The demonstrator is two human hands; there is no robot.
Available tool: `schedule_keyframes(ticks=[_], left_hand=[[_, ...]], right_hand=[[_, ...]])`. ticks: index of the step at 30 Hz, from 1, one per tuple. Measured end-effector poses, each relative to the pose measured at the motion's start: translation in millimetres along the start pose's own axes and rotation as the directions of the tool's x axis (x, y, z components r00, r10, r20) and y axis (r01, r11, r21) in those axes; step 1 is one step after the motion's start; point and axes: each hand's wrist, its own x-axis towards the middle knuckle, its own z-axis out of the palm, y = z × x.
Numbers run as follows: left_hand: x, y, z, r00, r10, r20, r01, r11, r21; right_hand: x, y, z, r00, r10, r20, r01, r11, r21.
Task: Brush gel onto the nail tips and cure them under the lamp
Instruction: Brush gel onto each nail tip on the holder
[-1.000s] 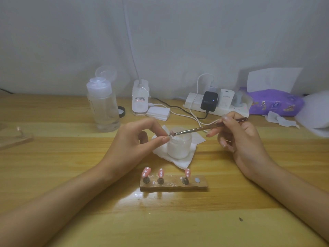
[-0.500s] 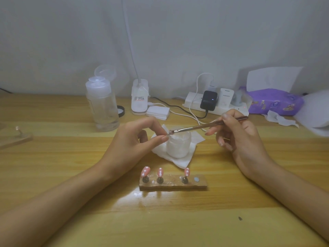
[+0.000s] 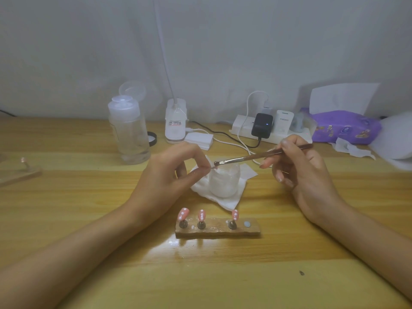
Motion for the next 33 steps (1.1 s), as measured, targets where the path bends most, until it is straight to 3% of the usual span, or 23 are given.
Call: schedule_keyframes(ticks=[25,29,33], left_hand=[[0.9,-1.0,2.0,1.000,-0.002,0.003,0.002,1.000,0.006],[0.5,-1.5,1.9,1.000,-0.009,0.006,0.009,1.000,0.000],[0.1,-2.1,1.6,1.000,-0.016,0.010,0.016,1.000,-0.011]], right_hand=[[0.9,0.7,-2.0,1.000,-0.014,0.026,0.015,1.000,-0.017],[1.9,1.8,-2.8,0.999,0.019,-0.025,-0.020,0.999,-0.042],[0.5,-0.6,-2.3,0.999,-0.034,0.008,0.034,0.999,-0.019]])
